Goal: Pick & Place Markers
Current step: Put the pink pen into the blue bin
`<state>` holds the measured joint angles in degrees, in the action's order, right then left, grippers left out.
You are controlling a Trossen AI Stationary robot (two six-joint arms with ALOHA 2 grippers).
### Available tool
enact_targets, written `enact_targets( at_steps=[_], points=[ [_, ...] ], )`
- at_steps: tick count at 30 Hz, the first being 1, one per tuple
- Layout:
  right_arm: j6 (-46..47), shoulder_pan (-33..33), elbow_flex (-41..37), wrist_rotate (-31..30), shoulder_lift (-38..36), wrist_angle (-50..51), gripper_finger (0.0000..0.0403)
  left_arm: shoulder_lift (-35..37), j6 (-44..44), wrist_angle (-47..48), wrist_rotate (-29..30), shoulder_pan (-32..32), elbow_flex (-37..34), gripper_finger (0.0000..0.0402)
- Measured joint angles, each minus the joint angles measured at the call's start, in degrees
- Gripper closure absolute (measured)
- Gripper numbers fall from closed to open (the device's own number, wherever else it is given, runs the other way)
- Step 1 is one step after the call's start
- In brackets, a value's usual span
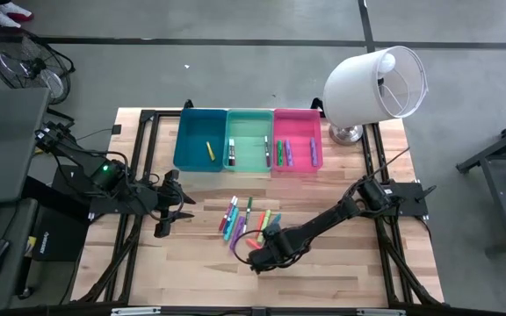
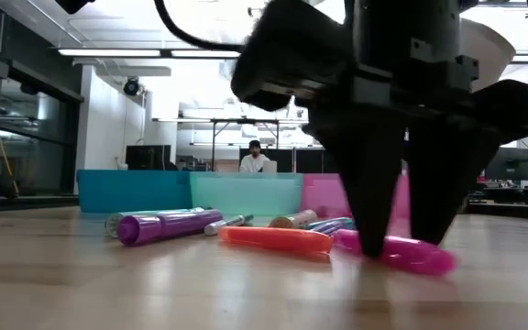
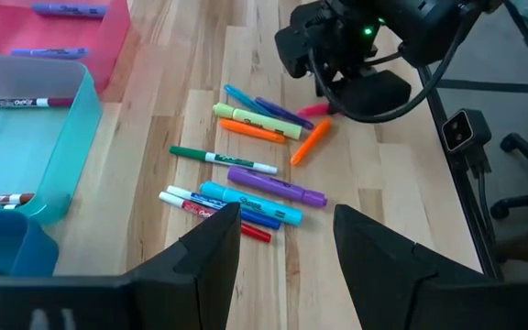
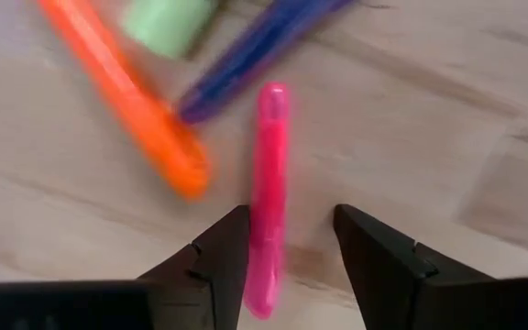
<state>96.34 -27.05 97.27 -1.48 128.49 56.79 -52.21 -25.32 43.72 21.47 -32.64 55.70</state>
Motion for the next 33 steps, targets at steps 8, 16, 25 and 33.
enact_targets(
  at_steps=[8, 16, 25, 33],
  points=[
    [-5.21, -0.03, -0.1, 0.22, 0.04, 3.98, 0.0267, 0.0, -0.02, 0.0, 0.02, -0.02, 0.0, 0.0227],
    [-19.33, -0.28, -0.22, -2.21, 0.04, 2.83, 0.0269, 0.0, -0.02, 0.17, 0.02, -0.02, 0.0, 0.0227],
    [-25.0, -0.3, -5.15, -1.1, -0.46, -2.25, 0.027, 0.0, -0.06, 0.15, 0.02, 0.0, 0.0, 0.0227],
    [-27.46, -0.44, -6.23, -0.72, -0.66, -4.23, 0.0301, 0.0, -0.09, 0.15, 0.02, -0.02, 0.0, 0.0227]
  ],
)
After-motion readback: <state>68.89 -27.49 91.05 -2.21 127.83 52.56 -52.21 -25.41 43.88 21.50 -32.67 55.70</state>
